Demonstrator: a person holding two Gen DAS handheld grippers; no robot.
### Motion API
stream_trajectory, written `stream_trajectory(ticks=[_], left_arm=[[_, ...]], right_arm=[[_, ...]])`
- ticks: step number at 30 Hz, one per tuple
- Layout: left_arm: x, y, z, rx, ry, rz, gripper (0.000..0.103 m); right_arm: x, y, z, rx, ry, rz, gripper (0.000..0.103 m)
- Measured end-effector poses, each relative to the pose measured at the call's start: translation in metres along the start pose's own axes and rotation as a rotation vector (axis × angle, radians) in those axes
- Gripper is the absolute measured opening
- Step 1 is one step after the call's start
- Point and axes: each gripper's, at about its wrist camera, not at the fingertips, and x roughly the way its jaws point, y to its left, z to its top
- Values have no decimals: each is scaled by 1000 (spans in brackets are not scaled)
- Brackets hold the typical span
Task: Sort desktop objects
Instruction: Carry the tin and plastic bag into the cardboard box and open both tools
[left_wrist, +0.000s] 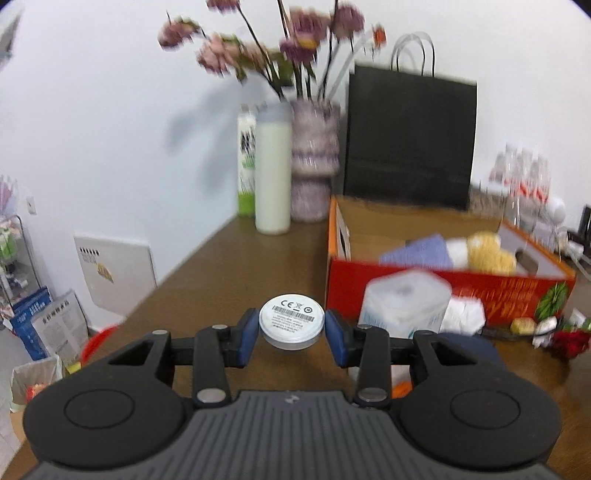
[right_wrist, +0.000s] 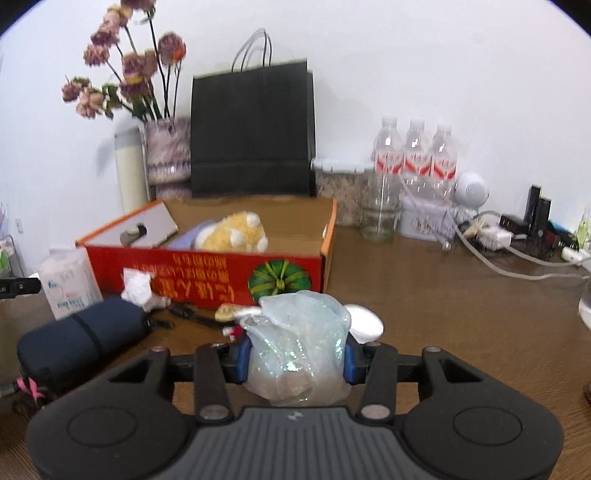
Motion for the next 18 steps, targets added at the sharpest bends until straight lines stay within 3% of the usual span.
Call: stream_trajectory(ticks=[10, 18], left_arm=[[-21, -18, 44, 23, -96, -79, 40], [-8, -40, 82, 32, -137, -153, 40]], right_arm=[[-12, 25, 36, -84, -100, 36, 43], [5, 36, 72, -115, -128, 53, 43]])
